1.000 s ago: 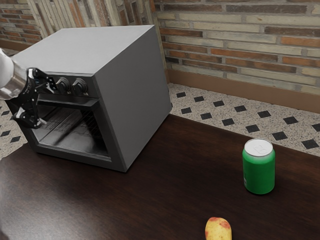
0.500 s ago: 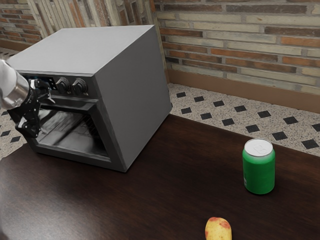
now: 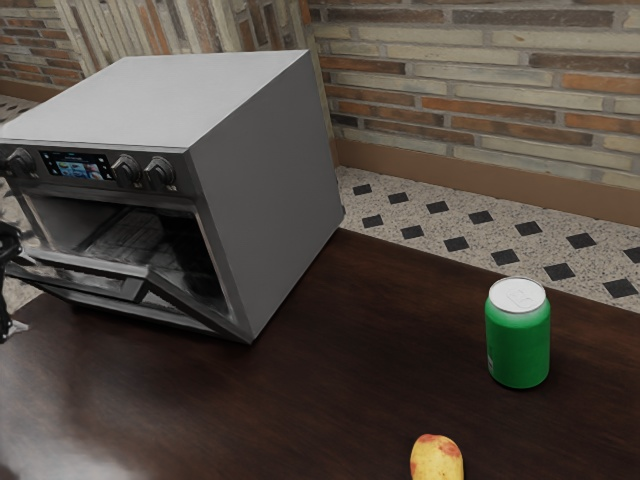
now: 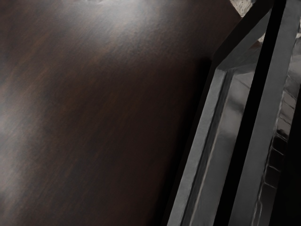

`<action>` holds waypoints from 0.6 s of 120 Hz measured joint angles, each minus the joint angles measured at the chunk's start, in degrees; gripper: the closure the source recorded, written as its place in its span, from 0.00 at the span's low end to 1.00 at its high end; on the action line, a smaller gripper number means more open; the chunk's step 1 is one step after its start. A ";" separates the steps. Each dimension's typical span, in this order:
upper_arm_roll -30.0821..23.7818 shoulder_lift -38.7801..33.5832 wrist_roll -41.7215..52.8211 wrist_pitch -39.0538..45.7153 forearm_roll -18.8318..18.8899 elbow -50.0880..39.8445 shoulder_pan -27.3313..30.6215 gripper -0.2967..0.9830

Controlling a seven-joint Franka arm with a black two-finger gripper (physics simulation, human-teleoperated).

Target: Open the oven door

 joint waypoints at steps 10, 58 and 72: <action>0.00 -4.56 0.18 -0.12 -1.31 -3.55 4.00 0.23; -0.17 10.80 -11.00 -28.84 -6.49 32.62 -31.88 0.23; -1.06 21.15 -16.16 -34.24 -7.99 38.34 -39.72 0.23</action>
